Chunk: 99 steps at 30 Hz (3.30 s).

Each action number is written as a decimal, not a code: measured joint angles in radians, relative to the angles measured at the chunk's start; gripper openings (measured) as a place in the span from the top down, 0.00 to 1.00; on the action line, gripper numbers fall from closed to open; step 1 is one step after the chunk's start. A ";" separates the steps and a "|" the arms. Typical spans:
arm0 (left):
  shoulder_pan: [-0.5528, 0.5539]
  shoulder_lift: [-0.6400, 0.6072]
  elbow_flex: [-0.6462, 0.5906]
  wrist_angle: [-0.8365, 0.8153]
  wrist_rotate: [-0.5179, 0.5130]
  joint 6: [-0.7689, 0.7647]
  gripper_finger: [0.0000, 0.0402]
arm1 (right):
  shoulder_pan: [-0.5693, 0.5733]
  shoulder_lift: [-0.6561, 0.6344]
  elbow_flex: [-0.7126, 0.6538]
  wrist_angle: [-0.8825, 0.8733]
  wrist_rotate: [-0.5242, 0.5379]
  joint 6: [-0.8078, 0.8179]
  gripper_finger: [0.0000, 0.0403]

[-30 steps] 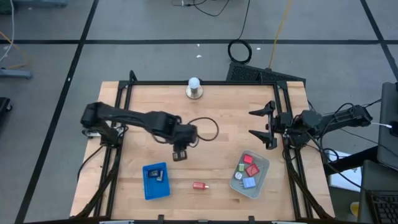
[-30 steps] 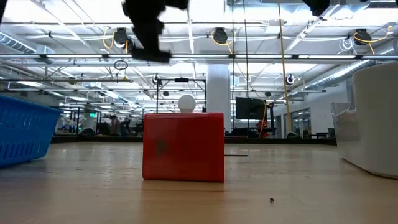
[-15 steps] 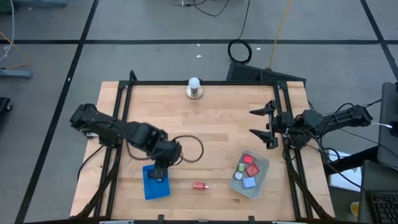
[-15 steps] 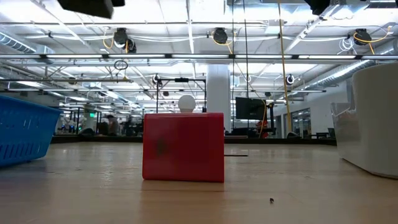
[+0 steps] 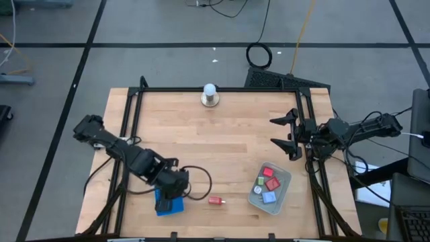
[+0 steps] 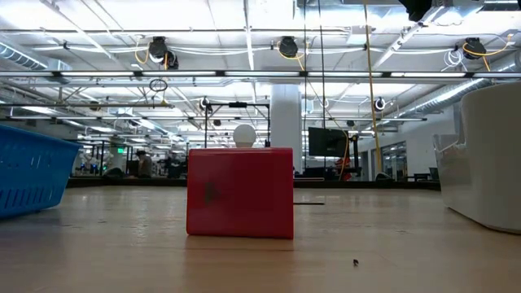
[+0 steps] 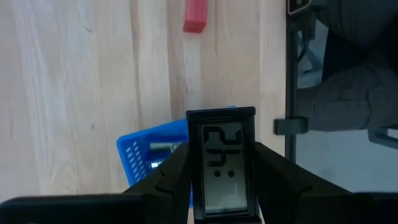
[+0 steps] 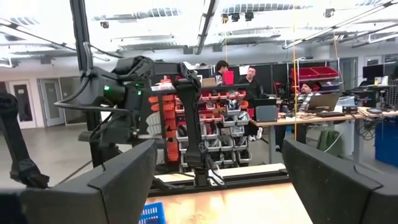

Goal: Pick & Place Office items
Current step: Put the black digital clock into the blue bin, then put the red charger adapter into the gray bin

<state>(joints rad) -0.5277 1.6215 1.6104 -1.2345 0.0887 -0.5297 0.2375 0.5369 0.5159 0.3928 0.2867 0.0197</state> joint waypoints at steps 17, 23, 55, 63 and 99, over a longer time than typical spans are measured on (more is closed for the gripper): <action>-0.037 -0.241 -0.442 0.380 -0.009 -0.042 0.67 | 0.000 0.004 0.000 0.045 -0.001 0.047 0.16; -0.022 -0.403 -0.721 0.553 -0.011 -0.140 0.67 | 0.000 0.004 0.000 0.053 -0.001 0.048 0.16; -0.023 -0.444 -1.062 0.898 -0.023 -0.295 0.61 | 0.000 0.080 0.000 0.165 0.000 0.040 0.16; -0.023 -0.444 -1.062 0.908 0.009 -0.330 0.62 | 0.000 0.080 0.000 0.164 0.000 0.040 0.16; -0.021 -0.462 -0.890 0.993 -0.030 -0.067 0.46 | 0.000 0.137 0.000 0.185 -0.120 0.070 0.16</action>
<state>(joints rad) -0.5484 1.1598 0.7209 -0.2417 0.0583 -0.5967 0.2375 0.6738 0.5159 0.5777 0.1666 0.0898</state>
